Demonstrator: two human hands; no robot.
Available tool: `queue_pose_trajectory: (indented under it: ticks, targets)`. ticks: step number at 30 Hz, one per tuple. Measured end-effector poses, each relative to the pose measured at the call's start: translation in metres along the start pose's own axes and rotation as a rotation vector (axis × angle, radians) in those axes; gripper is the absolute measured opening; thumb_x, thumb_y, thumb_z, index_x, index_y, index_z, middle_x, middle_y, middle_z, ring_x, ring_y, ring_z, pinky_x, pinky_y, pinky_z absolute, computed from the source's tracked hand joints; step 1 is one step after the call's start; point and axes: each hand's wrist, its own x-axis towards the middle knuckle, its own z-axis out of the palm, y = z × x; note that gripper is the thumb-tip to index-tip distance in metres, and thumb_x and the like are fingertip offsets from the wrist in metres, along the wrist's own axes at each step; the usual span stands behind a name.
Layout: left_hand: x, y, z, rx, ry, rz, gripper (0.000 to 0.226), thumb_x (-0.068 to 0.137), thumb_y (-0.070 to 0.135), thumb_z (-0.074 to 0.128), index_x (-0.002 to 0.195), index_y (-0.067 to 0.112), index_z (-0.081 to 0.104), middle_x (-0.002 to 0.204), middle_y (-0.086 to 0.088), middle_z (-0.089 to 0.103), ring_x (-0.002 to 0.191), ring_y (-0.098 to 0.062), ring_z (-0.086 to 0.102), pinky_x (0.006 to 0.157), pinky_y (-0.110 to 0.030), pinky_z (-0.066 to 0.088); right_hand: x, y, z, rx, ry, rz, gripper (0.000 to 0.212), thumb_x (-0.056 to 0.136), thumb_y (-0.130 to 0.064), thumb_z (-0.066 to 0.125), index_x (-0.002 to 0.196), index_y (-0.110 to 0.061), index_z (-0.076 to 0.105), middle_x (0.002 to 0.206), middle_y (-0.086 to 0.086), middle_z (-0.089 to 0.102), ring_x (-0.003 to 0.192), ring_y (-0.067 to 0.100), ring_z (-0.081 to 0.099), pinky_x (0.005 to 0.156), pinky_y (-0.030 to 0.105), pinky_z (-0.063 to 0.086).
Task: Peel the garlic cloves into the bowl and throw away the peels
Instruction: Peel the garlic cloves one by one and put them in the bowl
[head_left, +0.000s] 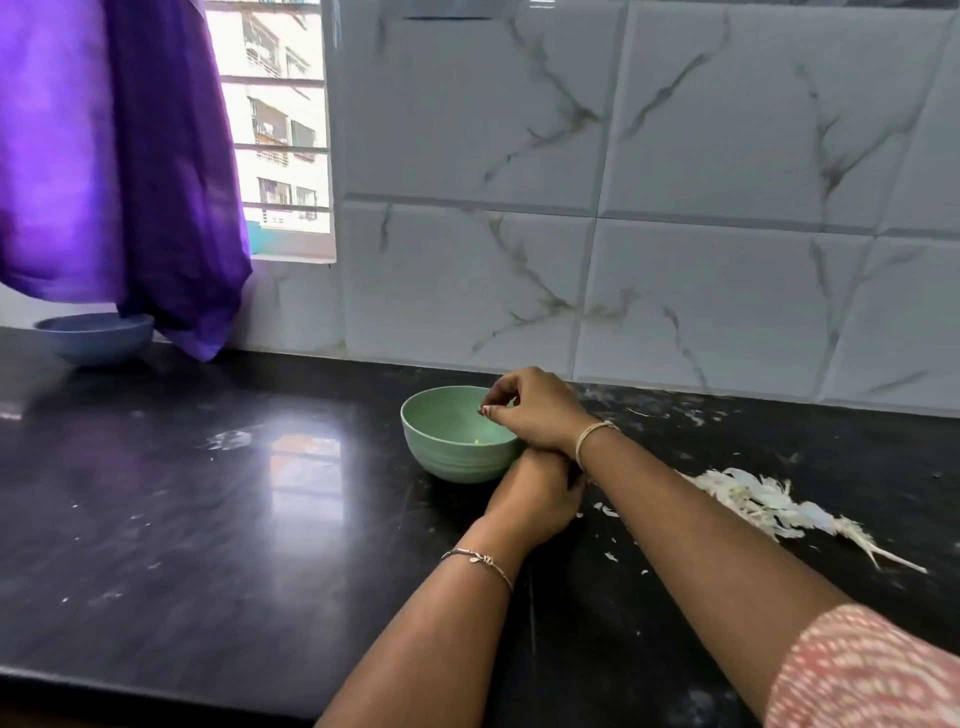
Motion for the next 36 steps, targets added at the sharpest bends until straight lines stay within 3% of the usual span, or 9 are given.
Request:
queue_pose_trajectory:
  ticks: [5,8,10,13,16,19,26,31,36]
  targets:
    - [0.004,0.001,0.003,0.027,-0.013,0.012,0.024,0.092,0.013,0.054,0.112,0.004,0.065,0.113,-0.020,0.066,0.105,-0.038,0.060,0.089,-0.045,0.050,0.001,0.011,-0.007,0.170,-0.068,-0.013,0.021,0.097,-0.030,0.057,0.100,-0.019,0.075,0.106,-0.001,0.073,0.102,0.013,0.064,0.097,0.036,0.048]
    - [0.004,0.001,0.000,0.051,0.013,0.007,0.021,0.091,0.025,0.061,0.102,0.008,0.068,0.104,-0.015,0.070,0.097,-0.033,0.064,0.083,-0.041,0.052,-0.016,0.017,-0.022,0.507,-0.046,0.062,0.043,0.102,-0.039,0.043,0.091,-0.015,0.076,0.090,-0.004,0.070,0.077,0.002,0.058,0.078,0.022,0.046]
    - [0.004,0.003,-0.001,0.071,0.021,0.009,0.024,0.086,0.035,0.070,0.085,0.012,0.065,0.089,-0.009,0.070,0.084,-0.027,0.065,0.074,-0.037,0.052,-0.032,0.030,-0.038,0.533,0.004,0.079,0.053,0.102,-0.043,0.038,0.079,-0.012,0.075,0.079,-0.004,0.071,0.062,-0.003,0.055,0.064,0.014,0.043]
    - [0.007,0.002,0.000,0.069,0.023,-0.005,0.032,0.078,0.037,0.079,0.071,0.021,0.051,0.074,0.001,0.063,0.069,-0.017,0.059,0.068,-0.032,0.050,-0.061,0.065,-0.061,0.456,0.055,0.042,0.040,0.095,-0.035,0.056,0.071,-0.005,0.067,0.066,0.000,0.065,0.054,-0.005,0.054,0.060,0.011,0.042]
    - [0.010,0.004,0.003,-0.013,-0.010,0.023,0.024,0.077,0.021,0.081,0.080,0.019,0.057,0.078,0.003,0.065,0.058,0.001,0.053,0.067,-0.022,0.049,-0.089,0.104,-0.081,0.295,-0.025,0.052,0.021,0.079,-0.024,0.079,0.078,-0.006,0.069,0.070,0.001,0.067,0.064,0.004,0.059,0.065,0.019,0.049]
    - [0.008,0.011,0.003,-0.105,-0.109,0.044,0.019,0.077,0.016,0.081,0.088,0.018,0.066,0.079,0.004,0.066,0.055,0.010,0.054,0.063,-0.007,0.044,-0.110,0.129,-0.092,0.261,-0.137,0.042,0.012,0.076,-0.015,0.082,0.085,-0.016,0.073,0.081,-0.001,0.074,0.076,0.014,0.066,0.073,0.026,0.053]
    - [0.002,0.018,0.003,-0.032,-0.250,0.018,0.020,0.068,0.033,0.088,0.073,0.038,0.069,0.082,-0.004,0.070,0.074,-0.020,0.064,0.077,-0.033,0.054,-0.130,0.136,-0.075,0.136,-0.273,-0.002,0.015,0.077,-0.017,0.082,0.091,-0.022,0.077,0.073,-0.012,0.067,0.060,-0.007,0.054,0.060,0.007,0.038]
    - [0.003,0.019,0.004,0.016,-0.246,0.024,0.016,0.074,0.028,0.084,0.074,0.036,0.070,0.082,0.001,0.070,0.076,-0.015,0.065,0.077,-0.029,0.053,-0.127,0.131,-0.065,-0.022,-0.191,-0.007,0.008,0.077,-0.033,0.079,0.082,-0.036,0.074,0.081,-0.010,0.067,0.067,0.002,0.056,0.060,0.015,0.038]
    - [0.005,0.016,0.006,0.083,-0.234,0.043,0.009,0.082,0.016,0.075,0.083,0.024,0.070,0.080,0.007,0.070,0.079,-0.015,0.066,0.072,-0.017,0.050,-0.127,0.128,-0.062,-0.095,-0.180,-0.055,0.010,0.081,-0.026,0.074,0.081,-0.034,0.070,0.084,-0.010,0.065,0.071,0.004,0.056,0.063,0.020,0.041]
